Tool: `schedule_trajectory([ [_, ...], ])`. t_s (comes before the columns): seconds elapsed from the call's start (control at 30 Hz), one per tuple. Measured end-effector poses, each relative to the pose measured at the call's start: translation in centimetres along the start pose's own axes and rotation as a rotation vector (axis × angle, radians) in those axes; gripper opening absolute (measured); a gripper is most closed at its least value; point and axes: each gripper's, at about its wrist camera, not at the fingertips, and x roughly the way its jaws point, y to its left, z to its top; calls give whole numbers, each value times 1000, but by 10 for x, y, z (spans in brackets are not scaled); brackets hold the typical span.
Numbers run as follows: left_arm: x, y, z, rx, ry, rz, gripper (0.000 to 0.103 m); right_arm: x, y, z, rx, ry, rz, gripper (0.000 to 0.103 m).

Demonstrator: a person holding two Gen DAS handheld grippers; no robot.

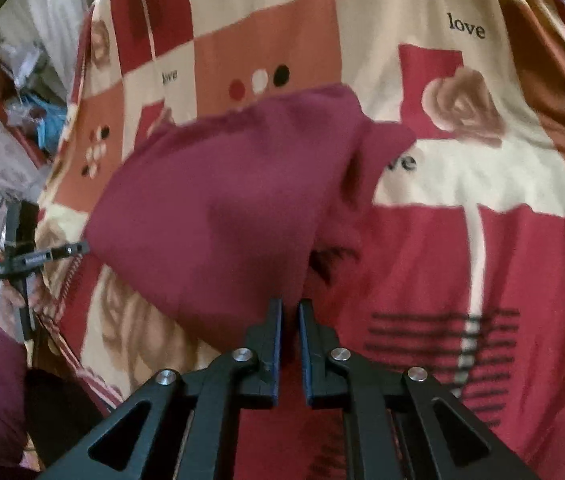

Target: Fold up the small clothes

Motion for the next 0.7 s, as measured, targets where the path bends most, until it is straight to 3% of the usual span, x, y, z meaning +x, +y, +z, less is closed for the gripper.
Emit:
schedule_trajectory([
  [0.03, -3, -1, 0, 4, -1, 0, 8, -8, 0, 0, -1, -17, -20, 16],
  [0.1, -11, -6, 0, 18, -6, 16, 8, -26, 4, 5, -14, -49, -62, 44],
  [0.13, -15, -9, 1, 22, -19, 20, 8, -32, 7, 9, -20, -68, -63, 48],
  [0.23, -27, -24, 3, 53, -59, 24, 13, -35, 30, 27, -70, -109, -23, 48],
  [0.3, -30, -35, 6, 57, -91, 4, 40, -13, 57, 50, -105, -103, 1, 48],
  [0.33, -31, -39, 9, 51, -102, -15, 44, -1, 67, 59, -118, -92, 7, 48],
  [0.53, -29, -42, 20, 48, -114, 5, 46, 124, 149, 126, -265, 24, 19, 47],
  [0.7, 0, -14, 27, -78, -49, 89, 46, 219, 190, 162, -304, 95, 9, 45],
])
